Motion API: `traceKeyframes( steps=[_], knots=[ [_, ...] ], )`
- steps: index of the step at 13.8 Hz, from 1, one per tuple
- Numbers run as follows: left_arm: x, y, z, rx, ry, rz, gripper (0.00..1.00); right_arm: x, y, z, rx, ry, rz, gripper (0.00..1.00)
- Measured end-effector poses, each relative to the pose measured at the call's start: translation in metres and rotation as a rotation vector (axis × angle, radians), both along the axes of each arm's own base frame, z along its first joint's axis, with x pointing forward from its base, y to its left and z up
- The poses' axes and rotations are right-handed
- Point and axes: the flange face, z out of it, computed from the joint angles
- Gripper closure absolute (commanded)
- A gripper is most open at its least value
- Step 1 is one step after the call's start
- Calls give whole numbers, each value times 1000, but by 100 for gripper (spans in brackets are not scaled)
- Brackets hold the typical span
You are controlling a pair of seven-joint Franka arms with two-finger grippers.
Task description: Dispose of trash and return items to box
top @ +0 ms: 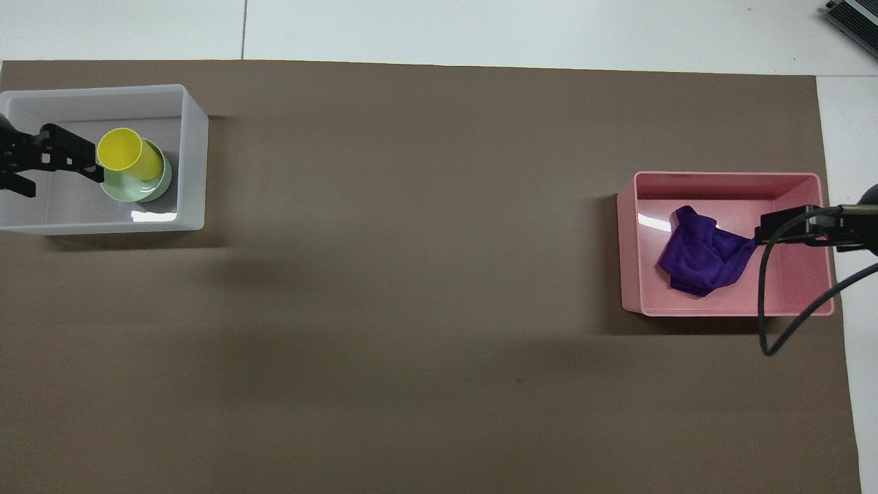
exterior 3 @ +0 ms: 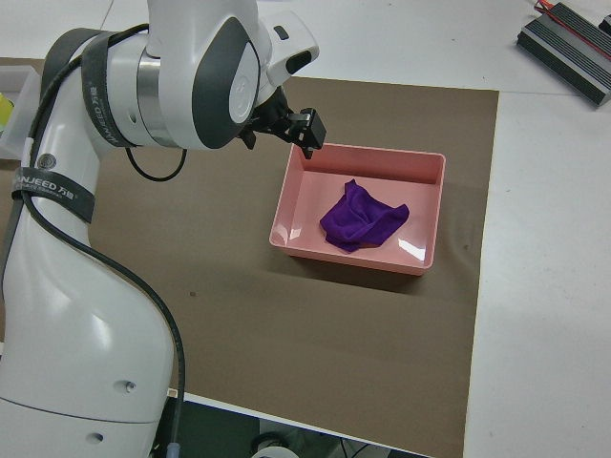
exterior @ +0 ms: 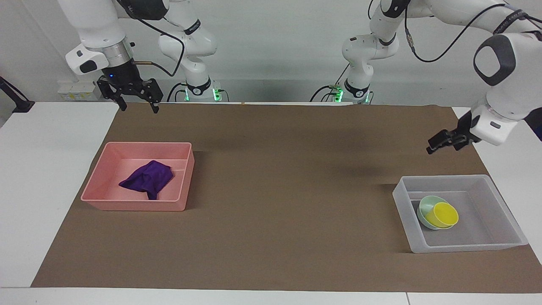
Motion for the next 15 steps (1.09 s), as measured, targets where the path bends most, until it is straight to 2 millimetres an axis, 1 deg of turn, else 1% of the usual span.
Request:
traceKeyframes(
  steps=[1,2,4,5,6,7,9,10,12,15],
  knots=[
    [-10,-10,8,8,11,-12,0,0,0,0,0,0,0,0],
    [-20,-15,12,14,10,-18,0,0,0,0,0,0,-1,0],
    [-39,-13,11,22,-46,-9,0,0,-1,0,0,0,-1,0],
    [-53,-12,8,25,-69,-9,0,0,-1,0,0,0,-2,0],
    [-68,-18,6,27,-63,-24,0,0,-1,0,0,0,-2,0],
    [-80,-28,5,29,-57,-48,0,0,-1,0,0,0,-2,0],
    [-88,-49,16,29,-77,-86,0,0,-1,0,0,0,-2,0],
    [-89,-50,25,28,-94,-90,0,0,-1,0,0,0,-2,0],
    [-89,-45,36,27,-108,-80,0,0,-1,0,0,0,-2,0],
    [-90,-42,36,27,-93,-76,0,0,-1,0,0,1,-3,0]
  ],
)
